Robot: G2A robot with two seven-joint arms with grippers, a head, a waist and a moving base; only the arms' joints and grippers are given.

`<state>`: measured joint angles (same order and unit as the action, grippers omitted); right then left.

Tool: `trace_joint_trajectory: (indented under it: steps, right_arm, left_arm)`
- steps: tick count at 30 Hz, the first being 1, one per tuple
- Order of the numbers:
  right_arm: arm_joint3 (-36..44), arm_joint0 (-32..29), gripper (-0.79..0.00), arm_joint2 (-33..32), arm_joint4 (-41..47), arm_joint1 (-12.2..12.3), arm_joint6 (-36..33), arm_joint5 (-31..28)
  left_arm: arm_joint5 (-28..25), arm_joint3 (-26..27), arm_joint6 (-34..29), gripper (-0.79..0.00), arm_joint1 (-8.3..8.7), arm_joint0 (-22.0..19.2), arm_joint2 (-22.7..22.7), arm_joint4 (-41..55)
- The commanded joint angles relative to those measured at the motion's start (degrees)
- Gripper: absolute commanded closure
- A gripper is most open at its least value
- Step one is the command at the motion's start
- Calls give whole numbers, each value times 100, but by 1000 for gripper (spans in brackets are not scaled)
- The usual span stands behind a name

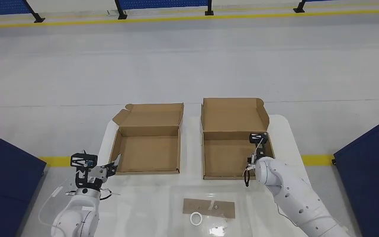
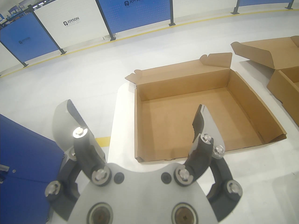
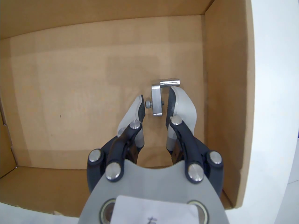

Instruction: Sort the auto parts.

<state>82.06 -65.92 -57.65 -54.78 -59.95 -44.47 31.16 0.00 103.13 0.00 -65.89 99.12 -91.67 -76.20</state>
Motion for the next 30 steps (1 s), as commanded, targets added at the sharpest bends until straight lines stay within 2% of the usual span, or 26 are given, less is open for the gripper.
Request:
trace_joint_trajectory:
  steps: [1, 4, 7, 10, 19, 30]
  right_arm:
    - [30, -20, -336, -23, -38, -8, -13, 7]
    - [100, -57, -372, -69, -98, -17, -40, 16]
    - [201, -110, -671, -124, -172, -21, -63, 27]
    - [352, -182, -785, -195, -252, -20, -77, 48]
    - [1233, -598, -785, -536, -510, 21, -164, 106]
    - [1277, -614, -785, -552, -515, 23, -166, 95]
  left_arm:
    - [0, 0, 0, -785, 0, 0, 0, 0]
    - [0, 0, 0, -785, 0, 0, 0, 0]
    - [0, 0, 0, -785, 0, 0, 0, 0]
    - [0, 0, 0, -785, 0, 0, 0, 0]
    - [0, 0, 0, -785, 0, 0, 0, 0]
    - [0, 0, 0, -785, 0, 0, 0, 0]
